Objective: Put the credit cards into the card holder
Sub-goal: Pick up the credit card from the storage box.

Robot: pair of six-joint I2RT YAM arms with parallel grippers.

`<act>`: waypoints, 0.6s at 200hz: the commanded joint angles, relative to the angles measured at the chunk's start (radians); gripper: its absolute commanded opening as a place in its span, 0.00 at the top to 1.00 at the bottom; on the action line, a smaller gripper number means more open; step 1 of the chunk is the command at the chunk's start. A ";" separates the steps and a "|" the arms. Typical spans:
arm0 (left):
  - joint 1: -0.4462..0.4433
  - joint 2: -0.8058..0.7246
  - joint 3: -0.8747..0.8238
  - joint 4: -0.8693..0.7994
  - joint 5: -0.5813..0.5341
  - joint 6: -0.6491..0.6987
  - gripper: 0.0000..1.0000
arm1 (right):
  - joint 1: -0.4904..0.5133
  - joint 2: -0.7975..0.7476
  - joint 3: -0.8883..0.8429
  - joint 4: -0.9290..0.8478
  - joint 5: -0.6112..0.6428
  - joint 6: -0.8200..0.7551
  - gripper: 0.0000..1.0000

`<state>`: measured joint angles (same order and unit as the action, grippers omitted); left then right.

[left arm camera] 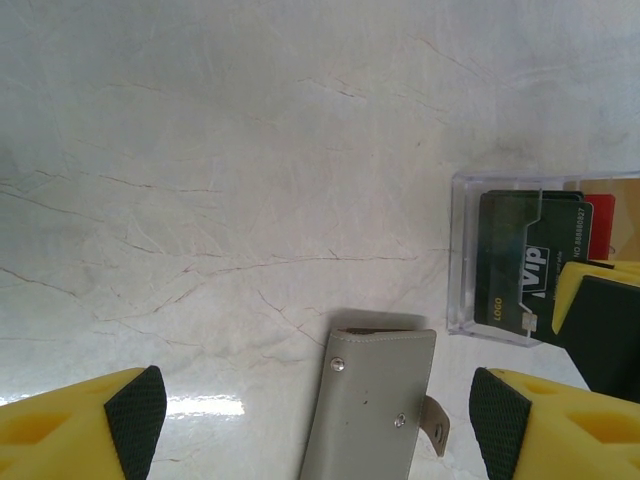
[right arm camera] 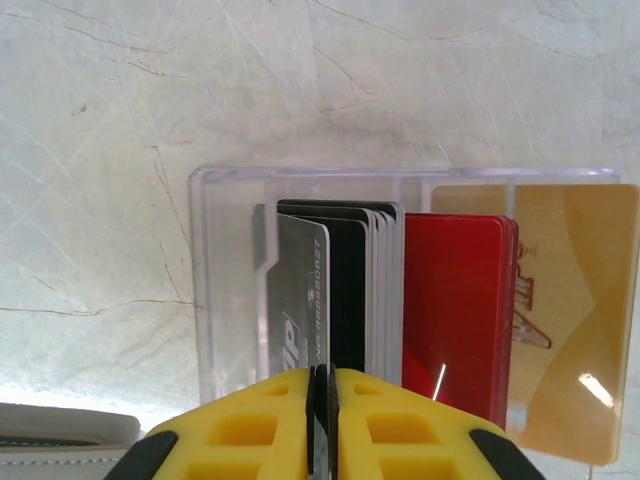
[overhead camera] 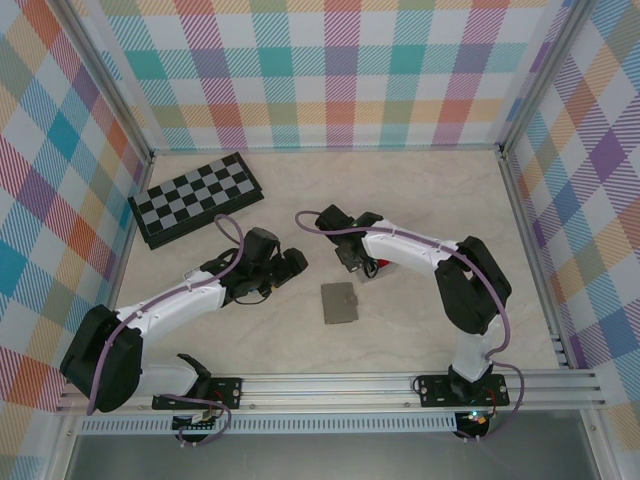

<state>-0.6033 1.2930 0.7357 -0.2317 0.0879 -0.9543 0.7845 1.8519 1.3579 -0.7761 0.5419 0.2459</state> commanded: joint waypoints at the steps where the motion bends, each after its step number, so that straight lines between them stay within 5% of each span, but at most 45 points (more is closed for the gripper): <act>1: 0.008 0.012 0.003 0.008 0.012 -0.001 0.18 | 0.000 -0.053 0.019 -0.036 -0.002 0.007 0.87; 77: 0.009 0.005 0.004 0.031 0.036 0.006 0.18 | -0.005 -0.112 0.034 -0.048 -0.112 0.026 0.94; 120: 0.019 -0.030 0.002 0.154 0.145 0.037 0.19 | -0.095 -0.313 -0.052 0.054 -0.413 0.142 0.96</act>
<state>-0.5999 1.2984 0.7357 -0.1867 0.1459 -0.9459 0.7547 1.6875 1.3518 -0.7803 0.3435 0.2920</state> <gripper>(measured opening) 0.813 0.050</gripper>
